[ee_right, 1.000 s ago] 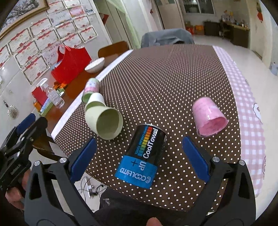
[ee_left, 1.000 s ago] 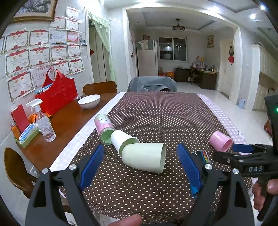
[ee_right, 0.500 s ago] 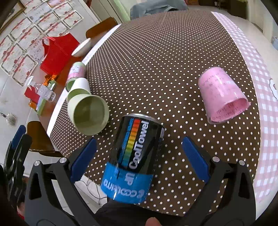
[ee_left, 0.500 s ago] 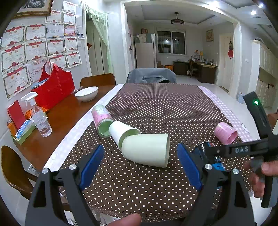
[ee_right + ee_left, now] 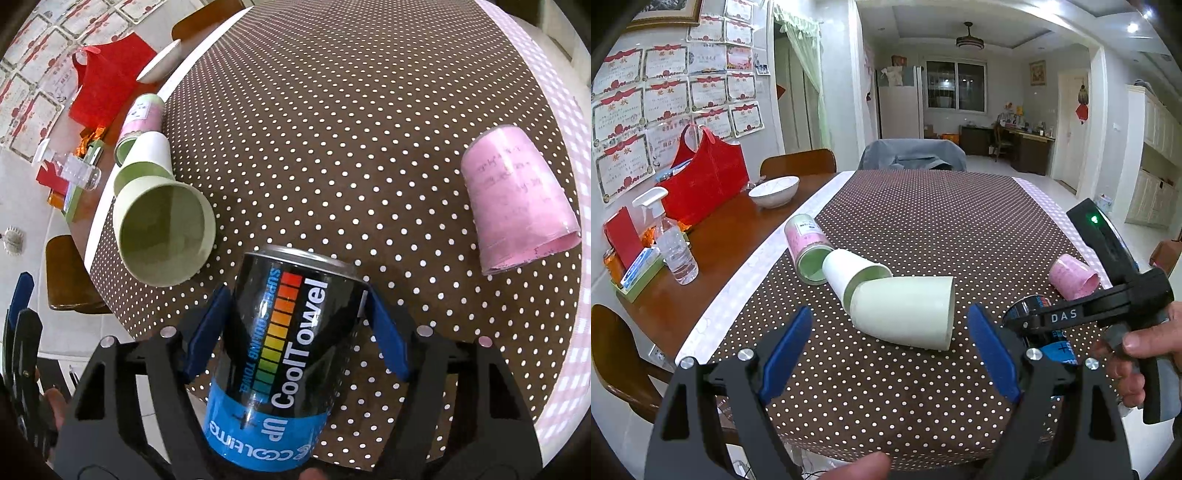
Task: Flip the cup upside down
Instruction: 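Lift the can with the right gripper and rotate it upright, lid up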
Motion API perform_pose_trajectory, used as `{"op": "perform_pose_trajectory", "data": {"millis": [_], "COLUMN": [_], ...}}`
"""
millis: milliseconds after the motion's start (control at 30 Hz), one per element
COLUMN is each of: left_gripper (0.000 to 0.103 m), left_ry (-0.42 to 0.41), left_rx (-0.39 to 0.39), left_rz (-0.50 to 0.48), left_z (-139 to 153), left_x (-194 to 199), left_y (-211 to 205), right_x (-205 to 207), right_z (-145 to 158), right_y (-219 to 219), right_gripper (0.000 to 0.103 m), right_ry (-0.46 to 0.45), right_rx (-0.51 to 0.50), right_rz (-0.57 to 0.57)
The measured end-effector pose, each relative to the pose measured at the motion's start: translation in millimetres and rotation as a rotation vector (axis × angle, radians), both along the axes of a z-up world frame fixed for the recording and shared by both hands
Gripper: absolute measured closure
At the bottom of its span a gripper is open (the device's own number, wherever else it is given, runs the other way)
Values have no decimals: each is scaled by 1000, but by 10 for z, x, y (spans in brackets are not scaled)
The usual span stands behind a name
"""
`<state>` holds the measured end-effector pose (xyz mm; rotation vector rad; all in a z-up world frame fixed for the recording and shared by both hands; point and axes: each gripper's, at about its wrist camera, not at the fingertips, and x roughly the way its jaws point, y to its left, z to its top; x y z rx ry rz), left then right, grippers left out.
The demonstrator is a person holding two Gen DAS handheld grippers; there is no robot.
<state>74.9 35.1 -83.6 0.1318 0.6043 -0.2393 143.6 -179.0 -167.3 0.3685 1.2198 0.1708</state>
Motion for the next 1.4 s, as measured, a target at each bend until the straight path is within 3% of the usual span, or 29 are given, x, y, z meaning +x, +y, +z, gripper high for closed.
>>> {"op": "perform_pose_trajectory", "data": {"millis": [300,600,733,1067,1400], "left_gripper": [18,18,18,18,18], "left_ry": [10,18,9,-7,17], "left_rx": [0,19,21,6,-2], "left_rz": [-6,-14,-13,14,21], "left_z": [-12,-22,21,123,42], "left_x": [8,65,72,84,120], "left_y": [-53,-212,-254,-228,-216], "right_x": [-215,-462,-563,-742,-802], "right_z": [76,226,386,781,664], "right_y": [-155,-307,-337,-82,241], "right_gripper": [33,34,35,36,36], "right_ry": [-93,-233,-337,-626,-651], "right_rx": [96,158,144,-75,-285], "right_rz": [-26,-57,-64,-29,54]}}
